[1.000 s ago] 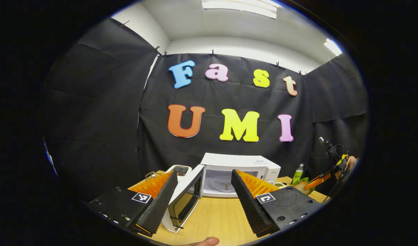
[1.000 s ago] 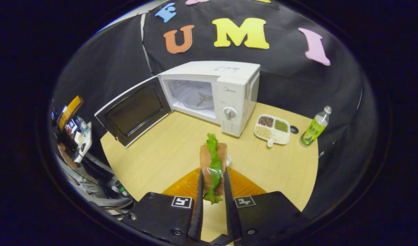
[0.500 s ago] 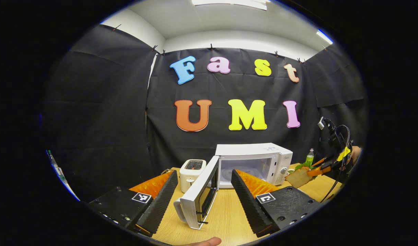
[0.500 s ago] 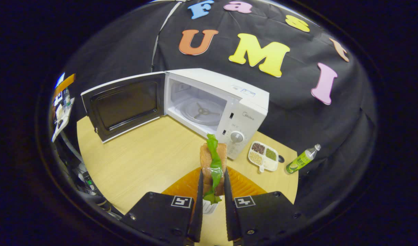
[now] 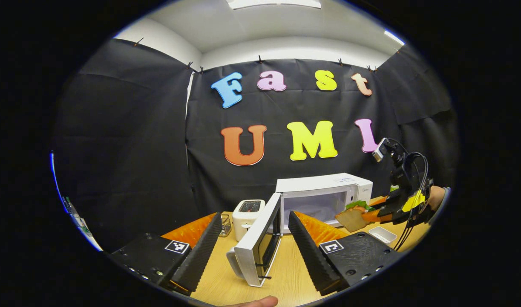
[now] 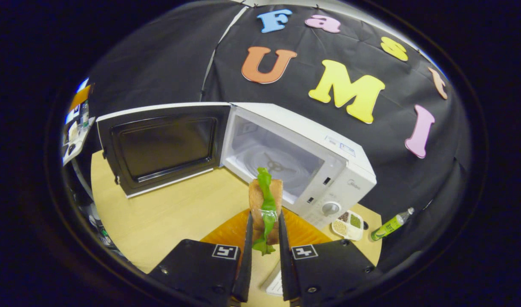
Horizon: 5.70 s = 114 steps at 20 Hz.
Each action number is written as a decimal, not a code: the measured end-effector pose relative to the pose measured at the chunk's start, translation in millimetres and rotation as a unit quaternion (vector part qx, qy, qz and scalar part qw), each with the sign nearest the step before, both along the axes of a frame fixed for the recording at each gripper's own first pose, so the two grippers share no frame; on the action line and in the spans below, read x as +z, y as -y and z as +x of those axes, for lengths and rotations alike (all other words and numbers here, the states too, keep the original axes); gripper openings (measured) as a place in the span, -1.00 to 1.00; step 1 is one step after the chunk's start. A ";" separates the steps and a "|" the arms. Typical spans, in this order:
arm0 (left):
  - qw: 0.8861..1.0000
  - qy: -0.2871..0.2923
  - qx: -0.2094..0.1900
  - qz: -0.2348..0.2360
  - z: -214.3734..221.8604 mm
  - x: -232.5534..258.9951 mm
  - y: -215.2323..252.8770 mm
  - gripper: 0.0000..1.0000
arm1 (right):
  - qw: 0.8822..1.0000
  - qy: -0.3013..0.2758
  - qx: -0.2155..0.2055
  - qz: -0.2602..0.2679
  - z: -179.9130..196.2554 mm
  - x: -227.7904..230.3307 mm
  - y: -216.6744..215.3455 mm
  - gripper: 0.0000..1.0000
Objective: Open the microwave oven with the left hand, put the food in, and close the microwave oven.
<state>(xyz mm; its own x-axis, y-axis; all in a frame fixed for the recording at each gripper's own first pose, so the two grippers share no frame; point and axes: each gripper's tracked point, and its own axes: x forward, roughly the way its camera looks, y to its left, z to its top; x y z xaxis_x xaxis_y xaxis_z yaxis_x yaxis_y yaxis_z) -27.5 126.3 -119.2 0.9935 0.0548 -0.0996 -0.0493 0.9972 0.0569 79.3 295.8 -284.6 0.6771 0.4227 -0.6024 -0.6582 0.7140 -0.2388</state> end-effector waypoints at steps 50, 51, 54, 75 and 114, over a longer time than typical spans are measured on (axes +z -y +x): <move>0.999 0.008 0.012 -0.036 36.1 -6.2 -9.7 0.89 | 0.707 -0.188 -0.468 0.496 223.0 -129.6 -127.2 -0.22; 0.999 0.008 0.015 -0.034 36.3 -6.4 -10.7 0.89 | 0.709 -0.184 -0.467 0.496 221.9 -130.6 -128.0 -0.19; 0.999 0.011 0.029 -0.038 36.0 -1.3 -16.8 0.89 | 0.727 -0.170 -0.462 0.479 220.5 -134.4 -131.2 -0.12; 0.997 -0.027 0.073 -0.021 14.5 -20.3 -59.4 0.91 | 0.884 -0.022 -0.397 0.248 195.5 -113.1 -105.0 0.82; 0.993 -0.093 -0.002 -0.075 35.1 -163.1 -85.4 -1.00 | 0.895 0.193 -0.258 0.308 -84.0 218.2 190.4 0.97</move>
<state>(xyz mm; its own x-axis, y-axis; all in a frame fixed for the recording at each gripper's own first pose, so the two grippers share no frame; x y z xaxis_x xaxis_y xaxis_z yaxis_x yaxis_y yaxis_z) 7.6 211.7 -282.3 0.9572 0.0225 -0.2887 -0.0487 0.9953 -0.0839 -4.7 105.4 -66.3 0.9852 0.1662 -0.0416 -0.1572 0.9735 0.1662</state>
